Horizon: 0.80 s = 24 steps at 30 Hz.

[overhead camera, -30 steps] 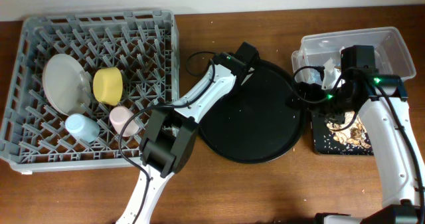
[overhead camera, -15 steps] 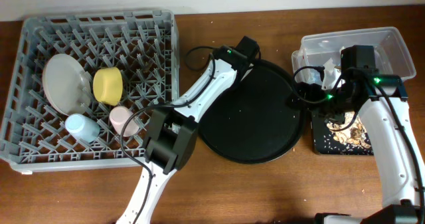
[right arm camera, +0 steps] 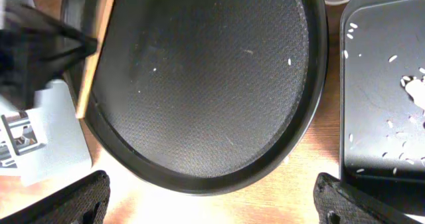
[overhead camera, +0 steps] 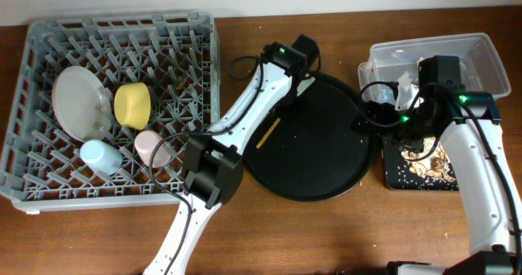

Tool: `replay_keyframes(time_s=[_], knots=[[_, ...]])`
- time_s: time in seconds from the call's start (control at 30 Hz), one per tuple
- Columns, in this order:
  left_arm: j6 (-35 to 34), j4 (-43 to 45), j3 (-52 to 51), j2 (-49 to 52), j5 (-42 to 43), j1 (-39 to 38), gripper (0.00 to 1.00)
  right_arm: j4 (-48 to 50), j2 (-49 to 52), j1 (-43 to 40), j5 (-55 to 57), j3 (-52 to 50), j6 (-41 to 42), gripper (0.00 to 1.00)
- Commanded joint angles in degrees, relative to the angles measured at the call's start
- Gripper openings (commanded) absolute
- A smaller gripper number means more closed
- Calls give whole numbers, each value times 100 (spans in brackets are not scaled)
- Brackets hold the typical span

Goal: Sort waste into correct bins and load items into the dishwasher rack
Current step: 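Insert the chopstick upright into the rack with the left gripper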

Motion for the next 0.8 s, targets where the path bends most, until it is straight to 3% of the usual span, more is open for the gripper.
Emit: replay_keyframes(time_s=[0.0,0.03,0.13,0.27,0.37,0.47,0.6,0.77], knots=[[-662,-833,1331,13,-33,258,0,-2,2,-37,50,42,-37,99],[-1169,-1235,1932,13,-310,442,0,-4,2,-37,50,42,-37,98],[-1665,-1233,2273,-284,-140,1134,0,-22,2,-37,50,42,-37,98],[-1716,-1233,2269,-503,280,2070,0,-39,2,-37,52,42,-37,98],[-1593,-1235,2124,-929,205,2297,0,-63,2,-37,52,42,-37,98],[-1576,-1233,837,-2227,-546,2304,0,-140,2,-37,52,42,-37,98],[-1878,-1110,-874,-2756,-511,2304,0,-146,2,-37,52,42,-39,98],[-1808,525,-2636,-2752,-221,2225,0,-131,2,-37,52,42,-37,98]])
